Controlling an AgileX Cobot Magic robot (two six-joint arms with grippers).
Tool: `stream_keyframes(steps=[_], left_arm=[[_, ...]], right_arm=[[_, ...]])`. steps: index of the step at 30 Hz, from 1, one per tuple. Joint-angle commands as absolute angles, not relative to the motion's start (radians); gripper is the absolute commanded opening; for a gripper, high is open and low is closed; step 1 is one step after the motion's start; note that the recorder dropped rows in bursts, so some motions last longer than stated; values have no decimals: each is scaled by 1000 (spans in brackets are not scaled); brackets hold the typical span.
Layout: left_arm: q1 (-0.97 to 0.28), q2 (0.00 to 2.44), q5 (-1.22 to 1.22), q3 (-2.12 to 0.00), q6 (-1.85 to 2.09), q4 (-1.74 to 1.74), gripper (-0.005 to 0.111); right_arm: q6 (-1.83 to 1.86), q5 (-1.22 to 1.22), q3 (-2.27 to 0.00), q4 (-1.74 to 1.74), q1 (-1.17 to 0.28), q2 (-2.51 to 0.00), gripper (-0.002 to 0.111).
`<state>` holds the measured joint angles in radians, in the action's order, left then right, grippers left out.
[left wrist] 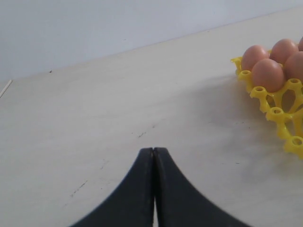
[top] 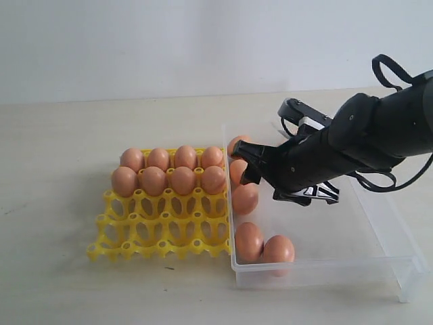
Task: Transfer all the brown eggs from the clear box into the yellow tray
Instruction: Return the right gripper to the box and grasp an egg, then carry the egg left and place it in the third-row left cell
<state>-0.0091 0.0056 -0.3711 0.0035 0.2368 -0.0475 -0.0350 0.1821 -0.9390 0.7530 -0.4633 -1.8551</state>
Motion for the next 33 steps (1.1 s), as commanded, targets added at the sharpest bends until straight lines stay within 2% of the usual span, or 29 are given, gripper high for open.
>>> stream_keyframes(steps=[1, 8, 11, 15, 19, 25, 28, 31, 33], left_arm=[[-10, 0, -364, 0, 236, -51, 0], [-10, 0, -364, 0, 236, -51, 0], [-10, 0, -364, 0, 236, -51, 0], [-10, 0, -364, 0, 236, -51, 0], [-10, 0, -364, 0, 236, -51, 0], [-10, 0, -364, 0, 236, -51, 0], [-10, 0, -364, 0, 236, -51, 0], [-10, 0, -364, 0, 236, -51, 0], [-10, 0, -364, 0, 236, -51, 0]], right_arm=[[-18, 190, -979, 759, -465, -1890, 61], [-18, 226, -1028, 759, -465, -1959, 61], [-18, 229, -1030, 759, -465, -1984, 55], [-18, 253, -1032, 759, -465, -2009, 36], [-20, 253, -1032, 742, -465, -2000, 0], [-18, 173, -1032, 584, -465, -1880, 0], [-28, -21, -1022, 363, -506, -1785, 0], [-59, -161, -1011, 226, -574, -1785, 0], [-207, -305, -999, -15, -636, -1816, 0]])
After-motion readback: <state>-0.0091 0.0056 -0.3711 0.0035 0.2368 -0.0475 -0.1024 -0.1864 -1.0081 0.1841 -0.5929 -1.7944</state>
